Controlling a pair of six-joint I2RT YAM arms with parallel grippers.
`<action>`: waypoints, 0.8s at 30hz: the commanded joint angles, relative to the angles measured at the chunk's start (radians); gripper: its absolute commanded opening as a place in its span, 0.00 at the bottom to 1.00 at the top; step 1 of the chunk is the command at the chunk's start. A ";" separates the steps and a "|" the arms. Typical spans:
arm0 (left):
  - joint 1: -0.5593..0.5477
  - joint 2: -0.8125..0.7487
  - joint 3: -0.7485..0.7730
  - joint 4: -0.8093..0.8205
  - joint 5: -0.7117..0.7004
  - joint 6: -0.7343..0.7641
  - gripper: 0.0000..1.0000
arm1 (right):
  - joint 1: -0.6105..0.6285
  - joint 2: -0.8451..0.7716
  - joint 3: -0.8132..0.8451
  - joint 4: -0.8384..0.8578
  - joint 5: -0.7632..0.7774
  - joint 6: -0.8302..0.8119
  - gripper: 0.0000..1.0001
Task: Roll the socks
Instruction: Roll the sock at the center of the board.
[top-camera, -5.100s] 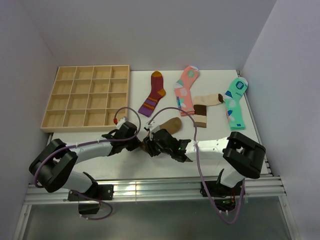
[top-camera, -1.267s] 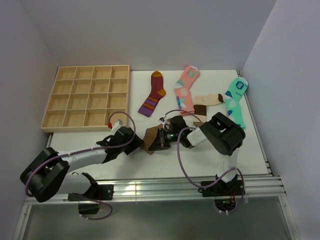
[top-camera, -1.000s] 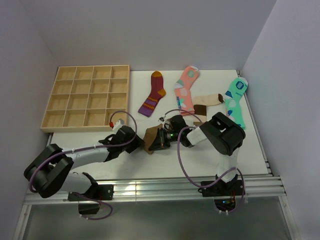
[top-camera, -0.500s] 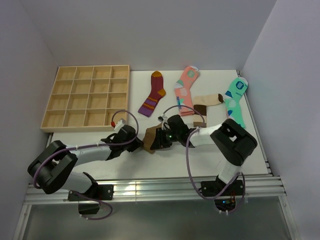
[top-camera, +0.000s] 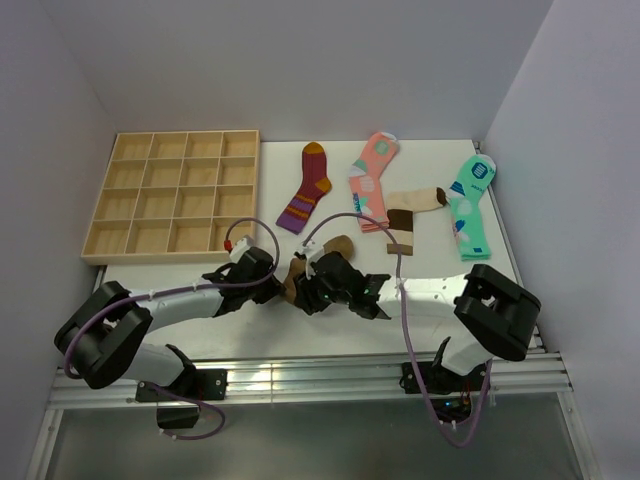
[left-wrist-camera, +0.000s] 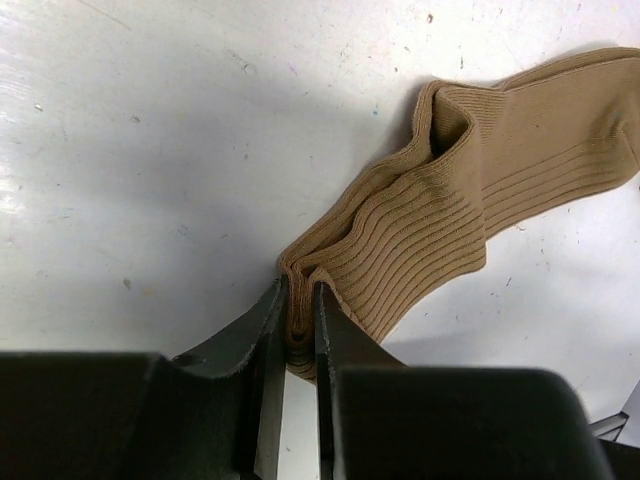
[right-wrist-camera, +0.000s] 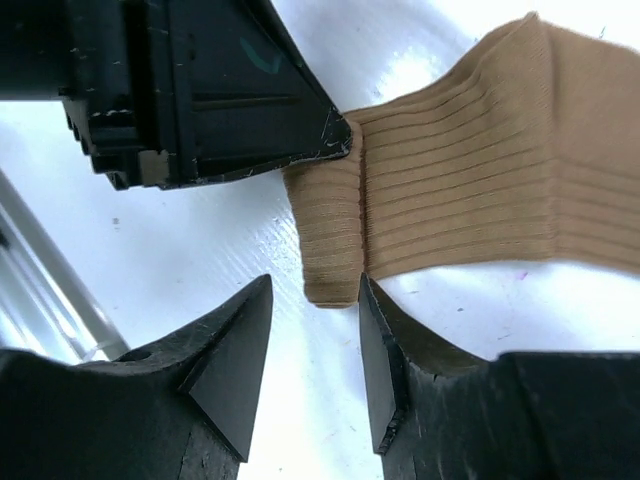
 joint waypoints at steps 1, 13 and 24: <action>-0.006 -0.019 0.014 -0.075 -0.006 0.031 0.12 | 0.040 -0.024 0.020 0.015 0.115 -0.082 0.48; -0.004 -0.024 0.018 -0.084 -0.001 0.033 0.11 | 0.135 0.089 0.109 -0.016 0.202 -0.149 0.48; -0.006 -0.034 0.023 -0.093 0.000 0.043 0.12 | 0.152 0.193 0.135 -0.066 0.231 -0.140 0.48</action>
